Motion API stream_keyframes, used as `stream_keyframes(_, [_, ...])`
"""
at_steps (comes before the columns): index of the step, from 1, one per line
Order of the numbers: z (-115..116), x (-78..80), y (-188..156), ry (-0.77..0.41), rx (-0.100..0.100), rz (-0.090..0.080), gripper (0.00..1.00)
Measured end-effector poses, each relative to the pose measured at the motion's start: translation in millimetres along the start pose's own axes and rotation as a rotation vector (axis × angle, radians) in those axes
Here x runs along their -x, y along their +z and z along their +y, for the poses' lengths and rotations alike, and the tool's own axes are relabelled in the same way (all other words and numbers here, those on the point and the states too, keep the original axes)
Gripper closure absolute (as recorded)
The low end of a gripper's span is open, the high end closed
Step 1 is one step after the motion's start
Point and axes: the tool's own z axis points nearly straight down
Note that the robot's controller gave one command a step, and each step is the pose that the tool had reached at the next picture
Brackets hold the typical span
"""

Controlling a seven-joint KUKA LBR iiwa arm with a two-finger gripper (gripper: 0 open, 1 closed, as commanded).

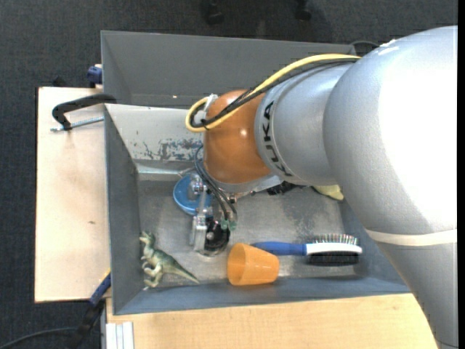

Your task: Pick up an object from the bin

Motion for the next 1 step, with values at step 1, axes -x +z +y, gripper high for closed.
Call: stream_keyframes(1, [1.0, 2.9, -3.7, 0.0, 0.005, -0.011, 1.0])
